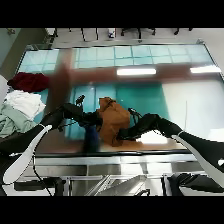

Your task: Fold the shirts.

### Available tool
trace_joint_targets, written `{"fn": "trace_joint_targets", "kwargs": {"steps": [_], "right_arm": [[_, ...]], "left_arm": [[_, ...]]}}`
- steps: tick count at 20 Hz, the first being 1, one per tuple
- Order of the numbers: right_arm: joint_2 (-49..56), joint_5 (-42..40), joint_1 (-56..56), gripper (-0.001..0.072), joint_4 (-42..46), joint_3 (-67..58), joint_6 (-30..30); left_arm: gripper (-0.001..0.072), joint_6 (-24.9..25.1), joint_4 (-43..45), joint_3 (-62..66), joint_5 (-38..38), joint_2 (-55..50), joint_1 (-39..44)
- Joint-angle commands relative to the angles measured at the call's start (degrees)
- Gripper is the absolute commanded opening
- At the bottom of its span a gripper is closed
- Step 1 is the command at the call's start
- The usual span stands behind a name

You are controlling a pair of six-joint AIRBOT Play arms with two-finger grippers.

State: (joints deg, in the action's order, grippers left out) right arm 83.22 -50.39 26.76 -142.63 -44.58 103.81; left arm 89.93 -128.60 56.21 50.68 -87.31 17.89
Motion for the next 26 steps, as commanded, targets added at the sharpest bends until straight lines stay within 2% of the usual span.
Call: {"fn": "trace_joint_targets", "kwargs": {"steps": [1,4,7,9,12,16,19,22,24,26], "right_arm": [[1.9,0.52,0.59,0.0018,-0.15,-1.36,2.56],[-0.33,-1.44,-0.72,0.0018,-0.11,-2.86,3.21],[-8.83,-13.42,-6.78,0.0018,-0.11,-10.4,3.85],[-18.32,-19.58,-11.89,0.0018,-0.13,-17.92,3.74],[-33.46,-20.74,-18.99,0.0018,-0.09,-31.47,3.37],[-43.52,-20.83,-22.38,0.0019,2.54,-47.15,3.34],[-44.33,-22.53,-22.38,0.0019,4.44,-51.1,2.27],[-39.91,-29.16,-22.38,0.0019,9.03,-49.64,-0.33],[-35.93,-31.3,-22.38,0.0019,10.54,-44.33,-0.76],[-31.8,-29.38,-22.32,0.002,10.47,-35.26,-0.66]], "left_arm": [[0.002,1.05,0.02,0.2,0.42,0.37,0.04],[0.0019,2.25,0.04,0.2,-1.05,5.97,-0.09],[0.0019,2.25,0.0,3.72,-1.33,16.85,-1.57],[0.0019,2.25,0.02,9.73,-0.09,25.46,-2.58],[0.0019,2.12,0.02,21.42,0.79,37.31,-4.2],[0.0019,2.1,0.13,34.49,0.55,47.58,-4.26],[0.0019,-0.33,5.55,38.07,2.01,51.04,-4.26],[0.002,-4.85,14.14,37.97,11.76,48.57,-4.24],[0.0019,-4.96,15.04,34.34,17.75,44.24,-4.24],[0.0019,-4.92,15.02,25.73,19.32,39.54,-4.24]]}}
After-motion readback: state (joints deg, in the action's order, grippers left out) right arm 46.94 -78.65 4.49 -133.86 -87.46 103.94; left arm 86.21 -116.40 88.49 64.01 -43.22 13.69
